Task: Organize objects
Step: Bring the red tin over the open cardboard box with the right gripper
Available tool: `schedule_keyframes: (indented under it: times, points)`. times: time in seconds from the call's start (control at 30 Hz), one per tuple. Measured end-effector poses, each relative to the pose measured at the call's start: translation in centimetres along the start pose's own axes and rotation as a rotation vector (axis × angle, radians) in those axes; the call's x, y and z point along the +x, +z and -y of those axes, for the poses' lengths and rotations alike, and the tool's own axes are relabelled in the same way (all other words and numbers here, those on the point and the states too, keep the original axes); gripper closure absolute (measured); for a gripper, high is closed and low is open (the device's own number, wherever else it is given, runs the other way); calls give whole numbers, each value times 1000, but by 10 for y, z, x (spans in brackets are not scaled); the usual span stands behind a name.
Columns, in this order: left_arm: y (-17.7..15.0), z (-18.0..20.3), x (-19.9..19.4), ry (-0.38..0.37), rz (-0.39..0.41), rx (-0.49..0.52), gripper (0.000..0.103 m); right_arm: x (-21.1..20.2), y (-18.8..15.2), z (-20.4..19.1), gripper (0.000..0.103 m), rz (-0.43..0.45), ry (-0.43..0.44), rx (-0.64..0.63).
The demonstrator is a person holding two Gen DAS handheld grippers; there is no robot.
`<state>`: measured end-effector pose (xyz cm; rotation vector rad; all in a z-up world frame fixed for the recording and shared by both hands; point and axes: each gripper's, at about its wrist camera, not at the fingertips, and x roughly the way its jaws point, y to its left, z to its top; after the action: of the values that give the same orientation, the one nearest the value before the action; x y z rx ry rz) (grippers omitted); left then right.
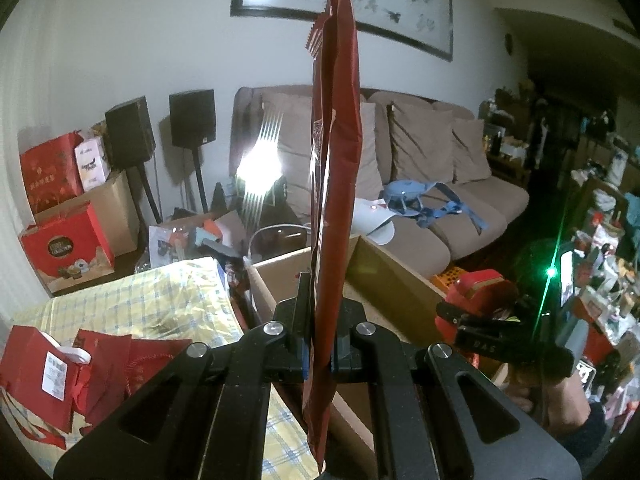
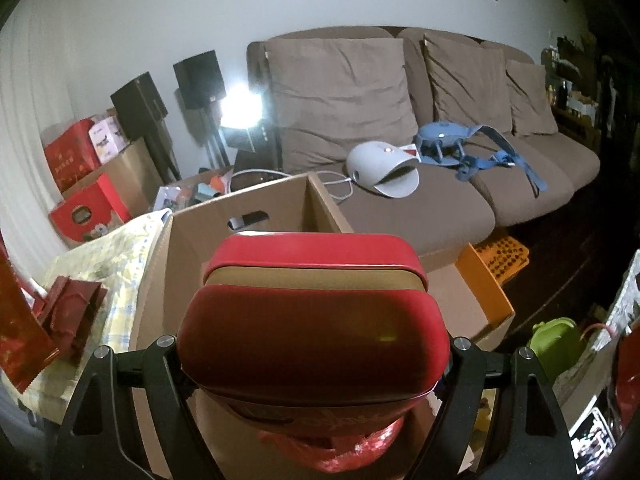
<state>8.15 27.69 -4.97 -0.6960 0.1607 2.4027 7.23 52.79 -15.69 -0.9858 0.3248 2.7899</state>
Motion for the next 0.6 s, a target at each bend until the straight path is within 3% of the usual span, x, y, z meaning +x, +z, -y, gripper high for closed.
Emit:
schedule_keyframes:
  times: [0.2,0.6]
  points:
    - [0,-2,2,2,-10,-10,97,6,-2,-5,20,-21,-57,-46]
    - [1,0,1,-2,-14,-17,97,16,-5,-9,20,-78,9,-55]
